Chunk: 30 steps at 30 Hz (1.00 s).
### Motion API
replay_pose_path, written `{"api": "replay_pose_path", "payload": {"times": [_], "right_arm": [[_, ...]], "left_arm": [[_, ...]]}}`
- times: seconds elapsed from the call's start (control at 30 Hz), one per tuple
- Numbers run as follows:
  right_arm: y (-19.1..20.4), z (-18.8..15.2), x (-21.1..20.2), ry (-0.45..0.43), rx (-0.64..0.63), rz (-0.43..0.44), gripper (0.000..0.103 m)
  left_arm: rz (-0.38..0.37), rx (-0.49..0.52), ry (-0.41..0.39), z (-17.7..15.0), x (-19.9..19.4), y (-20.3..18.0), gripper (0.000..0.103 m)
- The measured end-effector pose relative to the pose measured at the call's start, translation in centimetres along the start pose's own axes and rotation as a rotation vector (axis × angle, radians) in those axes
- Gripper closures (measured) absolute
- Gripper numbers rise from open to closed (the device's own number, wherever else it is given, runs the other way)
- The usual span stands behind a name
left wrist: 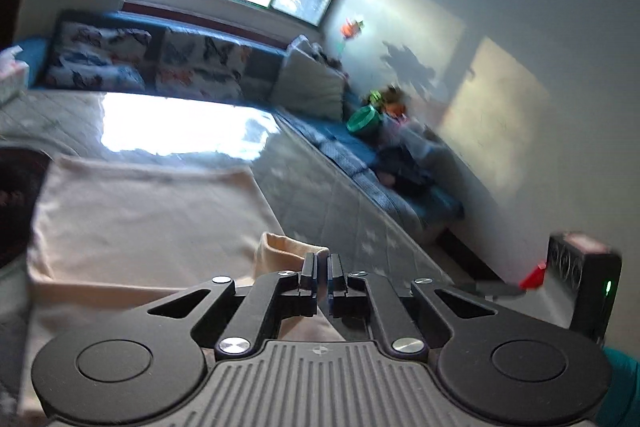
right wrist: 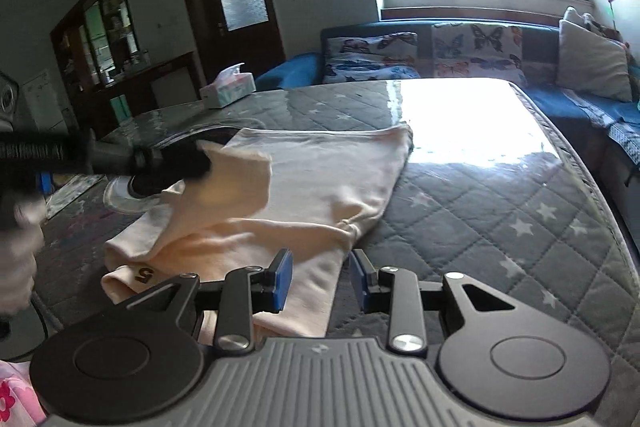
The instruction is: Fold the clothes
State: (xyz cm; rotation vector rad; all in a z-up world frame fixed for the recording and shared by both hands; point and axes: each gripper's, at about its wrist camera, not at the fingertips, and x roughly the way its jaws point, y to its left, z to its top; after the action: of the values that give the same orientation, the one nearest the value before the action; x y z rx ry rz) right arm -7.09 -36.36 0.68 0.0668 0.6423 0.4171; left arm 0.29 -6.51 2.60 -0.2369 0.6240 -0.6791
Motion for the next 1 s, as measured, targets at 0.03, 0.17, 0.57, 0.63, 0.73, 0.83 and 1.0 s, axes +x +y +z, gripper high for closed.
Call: {"api": "replay_pose_path", "payload": {"times": [0.03, 0.17, 0.57, 0.63, 0.73, 0.83, 1.0], "right_arm": [[-0.1, 0.0, 0.0, 0.001, 0.002, -0.005, 0.072], [-0.3, 0.2, 0.2, -0.001, 0.014, -0.017, 0.072], [1.4, 1.2, 2.9, 0.035, -0.019, 0.050, 0.072], [1.7, 1.2, 3.9, 0.050, -0.028, 0.048, 0.072], [1.8, 1.2, 5.1, 0.076, -0.037, 0.041, 0.072], [1.9, 1.1, 5.8, 0.097, -0.043, 0.039, 0.075], [2.6, 1.3, 6.0, 0.105, -0.085, 0.011, 0.091]], "left_arm": [[-0.007, 0.001, 0.020, -0.4, 0.3, 0.0, 0.097], [-0.028, 0.012, 0.077, -1.7, 0.4, 0.3, 0.092], [0.338, -0.004, 0.014, -2.7, -6.6, 7.8, 0.085], [0.383, -0.032, 0.015, -3.2, -7.7, 9.1, 0.084], [0.407, -0.051, 0.028, -4.0, -8.8, 10.1, 0.078], [0.388, -0.074, 0.047, -4.4, -9.1, 10.7, 0.077], [0.360, -0.089, 0.066, -4.8, -8.8, 11.2, 0.084]]}}
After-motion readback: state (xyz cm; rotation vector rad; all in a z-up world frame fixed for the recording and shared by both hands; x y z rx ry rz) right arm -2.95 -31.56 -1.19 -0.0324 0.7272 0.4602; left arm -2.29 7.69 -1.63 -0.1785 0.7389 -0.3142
